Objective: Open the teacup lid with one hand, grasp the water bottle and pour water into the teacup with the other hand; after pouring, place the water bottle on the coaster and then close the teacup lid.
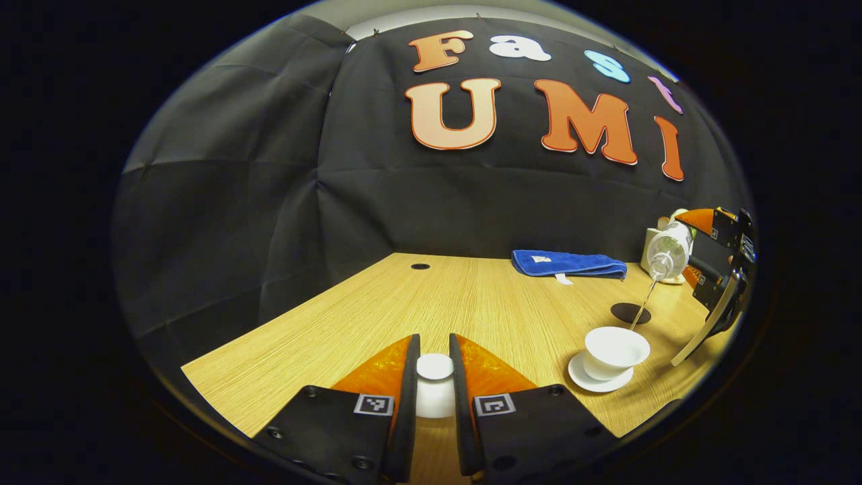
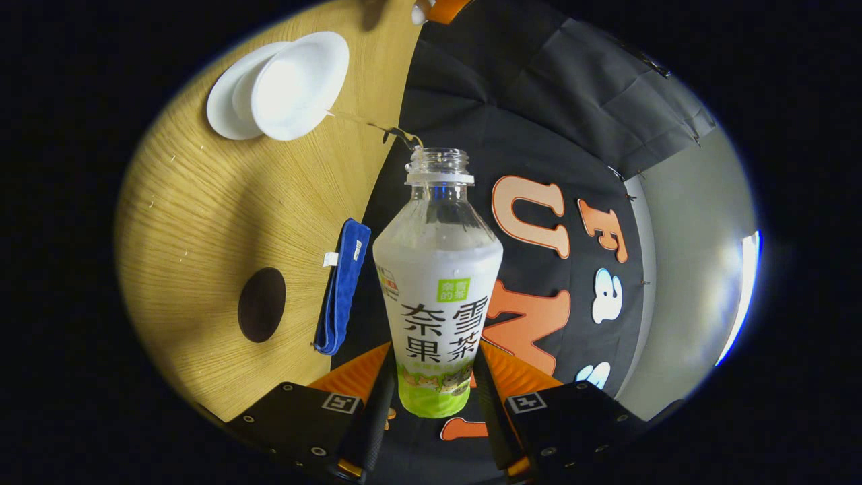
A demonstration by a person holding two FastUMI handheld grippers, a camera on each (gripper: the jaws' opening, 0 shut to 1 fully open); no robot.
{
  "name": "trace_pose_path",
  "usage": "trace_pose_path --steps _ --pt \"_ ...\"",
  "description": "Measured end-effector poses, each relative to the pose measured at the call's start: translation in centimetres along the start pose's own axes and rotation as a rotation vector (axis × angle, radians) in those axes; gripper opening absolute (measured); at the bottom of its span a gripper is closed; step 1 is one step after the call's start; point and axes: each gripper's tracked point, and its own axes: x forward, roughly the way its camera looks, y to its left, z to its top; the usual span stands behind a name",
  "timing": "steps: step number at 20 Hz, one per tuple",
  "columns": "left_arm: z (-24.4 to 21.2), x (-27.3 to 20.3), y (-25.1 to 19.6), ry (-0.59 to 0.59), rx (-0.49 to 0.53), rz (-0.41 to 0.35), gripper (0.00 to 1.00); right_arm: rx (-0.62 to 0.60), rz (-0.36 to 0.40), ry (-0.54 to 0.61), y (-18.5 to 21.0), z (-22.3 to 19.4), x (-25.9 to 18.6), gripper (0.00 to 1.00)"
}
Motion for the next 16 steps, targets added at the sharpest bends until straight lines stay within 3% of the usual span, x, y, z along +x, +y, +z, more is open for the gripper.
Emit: trace_pose_path --steps 5,6,16 --pt "0.2 -0.1 0.0 -0.003 0.003 -0.001 0.33 -0.027 -0.012 -0.019 -0.3 0.1 0.2 0.65" --pt "0.2 -0.1 -0.1 -0.003 0.004 -0.003 0.29 -0.032 -0.012 -0.024 -0.4 0.1 0.2 0.65" --pt "0.2 -0.3 -0.1 -0.001 0.015 -0.006 0.29 -0.111 -0.055 -0.079 -1.5 1.0 0.4 0.64"
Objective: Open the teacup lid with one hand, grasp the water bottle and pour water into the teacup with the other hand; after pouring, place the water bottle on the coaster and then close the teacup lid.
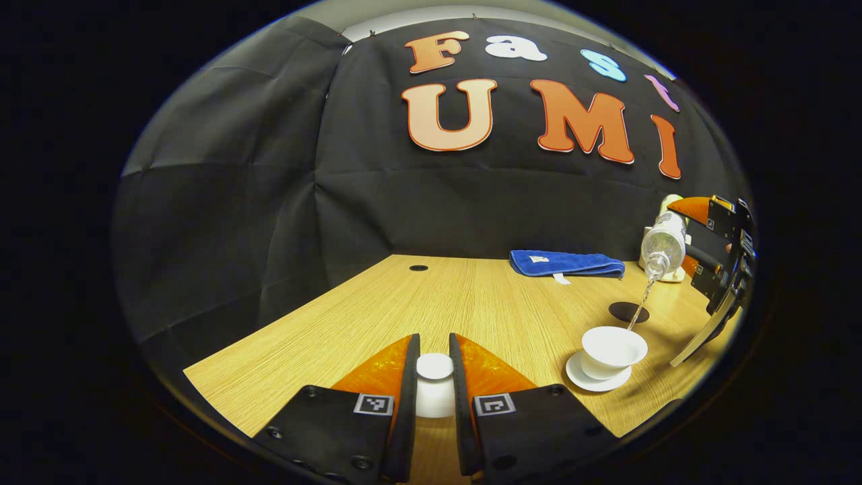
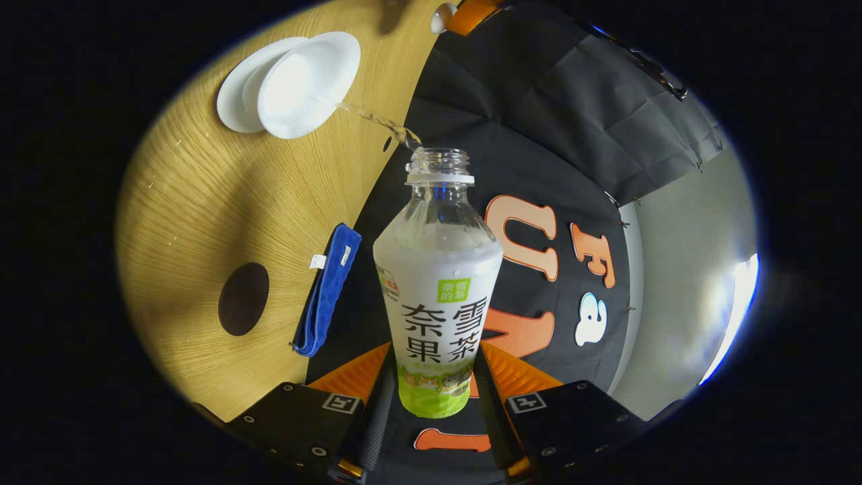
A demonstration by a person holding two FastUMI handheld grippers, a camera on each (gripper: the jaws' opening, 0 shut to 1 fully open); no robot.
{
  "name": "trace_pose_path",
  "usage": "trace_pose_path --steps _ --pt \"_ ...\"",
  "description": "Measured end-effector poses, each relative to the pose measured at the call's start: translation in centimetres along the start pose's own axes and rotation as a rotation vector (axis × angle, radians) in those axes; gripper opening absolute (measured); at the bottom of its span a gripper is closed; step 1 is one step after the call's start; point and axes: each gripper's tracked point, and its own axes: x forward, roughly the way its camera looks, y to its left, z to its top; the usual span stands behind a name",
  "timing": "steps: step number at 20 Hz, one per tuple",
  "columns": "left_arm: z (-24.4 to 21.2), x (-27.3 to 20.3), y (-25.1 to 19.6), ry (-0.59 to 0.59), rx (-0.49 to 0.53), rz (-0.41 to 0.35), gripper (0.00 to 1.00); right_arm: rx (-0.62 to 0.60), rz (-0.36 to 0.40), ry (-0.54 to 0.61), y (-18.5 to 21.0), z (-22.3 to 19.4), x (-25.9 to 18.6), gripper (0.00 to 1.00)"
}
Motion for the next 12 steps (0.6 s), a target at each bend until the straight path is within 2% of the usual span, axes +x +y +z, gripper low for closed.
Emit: trace_pose_path --steps 9,10,12 --pt "-0.3 -0.2 0.1 0.004 0.004 -0.005 0.29 -0.137 -0.041 -0.085 -1.6 0.8 0.6 0.64" --pt "-0.3 -0.3 0.1 0.004 0.005 -0.004 0.29 -0.151 -0.05 -0.09 -1.9 0.9 0.5 0.61" --pt "-0.2 -0.2 0.1 0.001 0.004 -0.006 0.3 -0.161 -0.054 -0.1 -2.0 1.1 0.6 0.64"
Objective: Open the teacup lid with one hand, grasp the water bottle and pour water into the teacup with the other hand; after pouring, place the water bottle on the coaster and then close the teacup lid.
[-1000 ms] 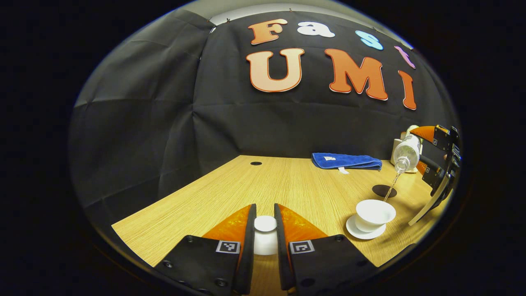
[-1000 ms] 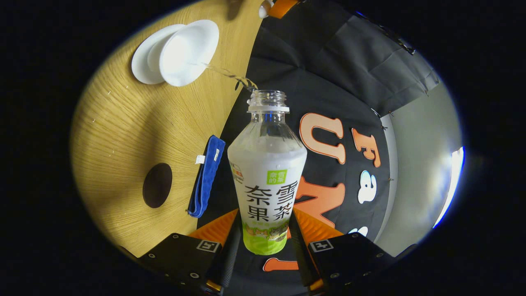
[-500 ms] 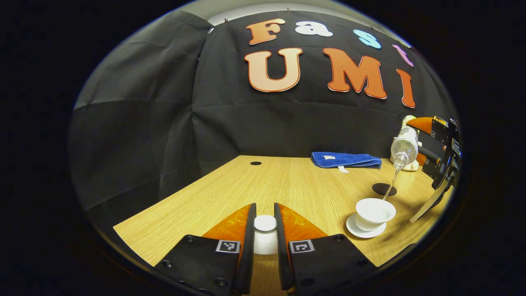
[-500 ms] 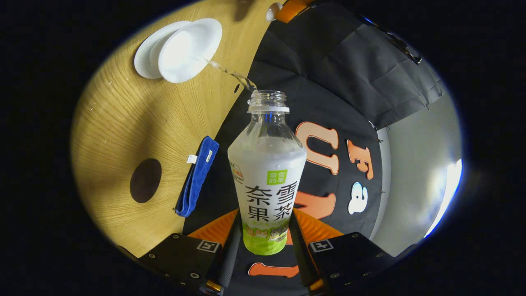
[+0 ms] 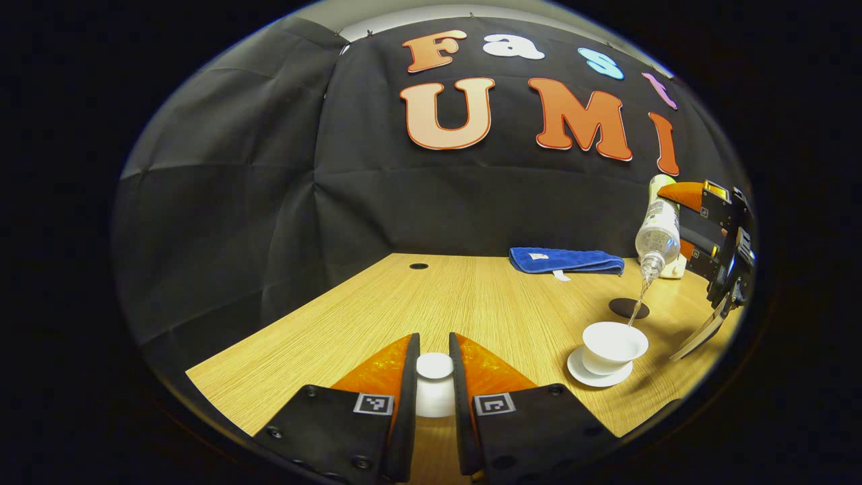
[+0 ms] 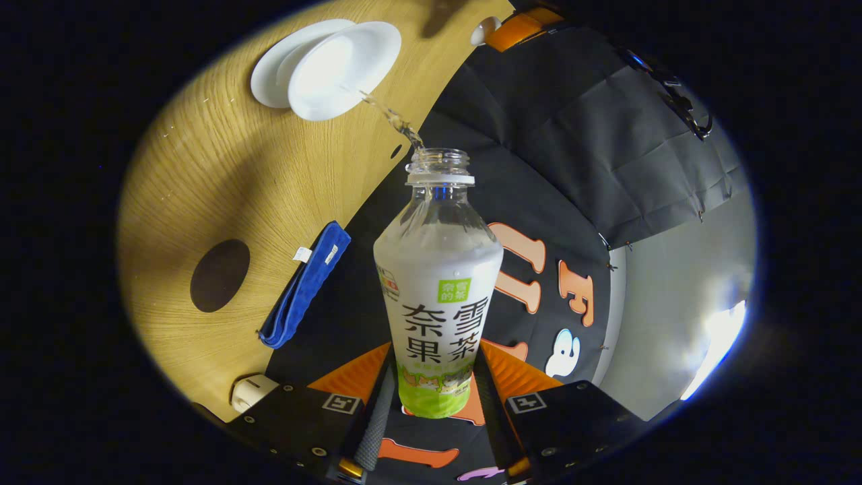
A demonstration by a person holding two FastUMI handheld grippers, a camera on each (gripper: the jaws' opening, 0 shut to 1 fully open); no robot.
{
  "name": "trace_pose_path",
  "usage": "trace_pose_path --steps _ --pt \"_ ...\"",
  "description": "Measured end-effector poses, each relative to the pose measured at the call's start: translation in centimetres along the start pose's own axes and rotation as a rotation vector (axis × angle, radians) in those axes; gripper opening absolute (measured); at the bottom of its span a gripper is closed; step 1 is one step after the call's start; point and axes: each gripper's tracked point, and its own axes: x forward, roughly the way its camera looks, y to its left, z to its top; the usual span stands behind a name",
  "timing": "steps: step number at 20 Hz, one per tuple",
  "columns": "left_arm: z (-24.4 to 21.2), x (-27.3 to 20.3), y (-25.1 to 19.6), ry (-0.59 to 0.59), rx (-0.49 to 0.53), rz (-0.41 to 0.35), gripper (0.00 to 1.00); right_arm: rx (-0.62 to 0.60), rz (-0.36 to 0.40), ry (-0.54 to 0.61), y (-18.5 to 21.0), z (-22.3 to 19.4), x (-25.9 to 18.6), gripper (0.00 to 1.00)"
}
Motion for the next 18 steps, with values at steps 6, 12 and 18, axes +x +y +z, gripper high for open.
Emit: trace_pose_path --steps 6,12,18 --pt "-0.2 -0.3 0.3 0.006 0.001 0.004 0.29 -0.072 -0.035 -0.058 -2.0 0.3 1.2 0.61" --pt "-0.2 -0.2 0.2 0.008 -0.005 0.0 0.29 -0.149 -0.063 -0.123 -2.7 1.2 0.8 0.64" --pt "-0.2 -0.4 0.3 0.003 -0.005 0.0 0.3 -0.156 -0.065 -0.155 -2.6 2.1 1.1 0.65"
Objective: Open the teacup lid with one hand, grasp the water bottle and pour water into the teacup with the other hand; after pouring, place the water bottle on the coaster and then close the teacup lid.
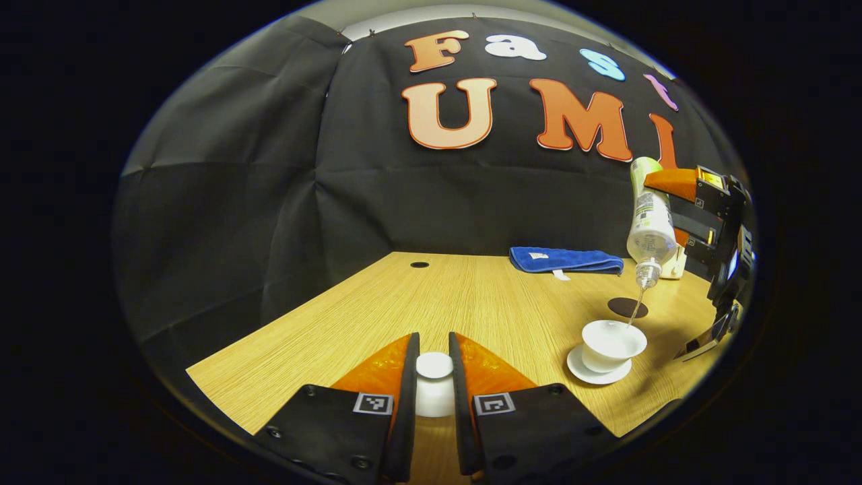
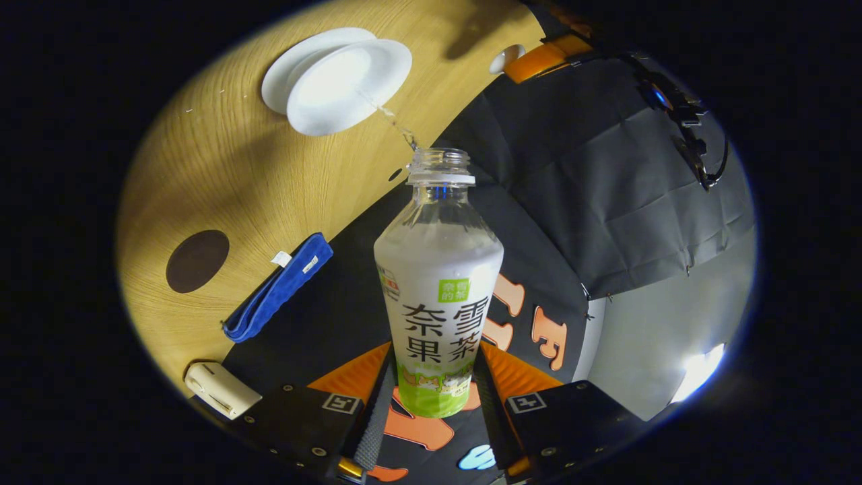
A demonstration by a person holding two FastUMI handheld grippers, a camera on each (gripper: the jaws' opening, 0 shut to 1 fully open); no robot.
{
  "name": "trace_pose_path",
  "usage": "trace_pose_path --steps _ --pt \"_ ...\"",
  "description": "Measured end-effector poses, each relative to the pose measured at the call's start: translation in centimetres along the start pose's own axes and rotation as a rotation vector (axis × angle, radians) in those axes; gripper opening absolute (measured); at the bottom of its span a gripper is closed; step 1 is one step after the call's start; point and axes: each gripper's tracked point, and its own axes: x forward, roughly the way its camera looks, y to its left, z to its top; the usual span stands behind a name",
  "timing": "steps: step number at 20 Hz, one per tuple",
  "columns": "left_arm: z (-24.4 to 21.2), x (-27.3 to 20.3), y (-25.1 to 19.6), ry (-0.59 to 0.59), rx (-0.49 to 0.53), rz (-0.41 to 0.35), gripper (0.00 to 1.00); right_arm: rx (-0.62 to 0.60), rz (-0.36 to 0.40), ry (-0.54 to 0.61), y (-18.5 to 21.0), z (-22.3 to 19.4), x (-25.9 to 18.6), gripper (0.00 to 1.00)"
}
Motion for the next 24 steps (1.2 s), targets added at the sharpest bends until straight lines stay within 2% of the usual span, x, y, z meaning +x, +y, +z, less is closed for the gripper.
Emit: trace_pose_path --steps 4,5,7,9,12,16,19,20,24 --pt "0.1 0.0 -0.4 -0.006 0.008 -0.002 0.27 0.056 0.035 -0.007 1.2 1.3 -0.3 0.65" --pt "0.2 0.0 -0.4 -0.01 0.006 -0.004 0.3 0.087 0.057 -0.009 1.9 1.8 -0.5 0.65" --pt "0.1 -0.1 -0.6 -0.007 0.006 -0.008 0.27 0.146 0.11 -0.008 3.5 2.6 -0.8 0.65" --pt "-0.3 0.2 -0.8 0.004 0.001 -0.016 0.29 0.217 0.164 -0.001 4.8 3.0 -0.8 0.65" --pt "-0.5 0.4 -0.9 0.017 -0.006 -0.014 0.27 0.429 0.243 0.022 6.9 3.3 -0.9 0.65" --pt "-0.1 0.5 -1.7 0.014 0.0 -0.024 0.3 0.703 0.343 0.076 8.6 3.1 -1.9 0.63" --pt "0.3 0.7 -2.3 0.001 -0.004 -0.035 0.27 0.884 0.354 0.145 9.3 1.0 -1.5 0.65" --pt "0.3 0.8 -2.4 0.001 -0.003 -0.035 0.29 0.951 0.346 0.17 9.4 0.1 -1.4 0.66" --pt "0.9 0.8 -3.4 -0.01 -0.011 -0.053 0.29 1.125 0.265 0.308 10.1 -5.1 -0.5 0.65"
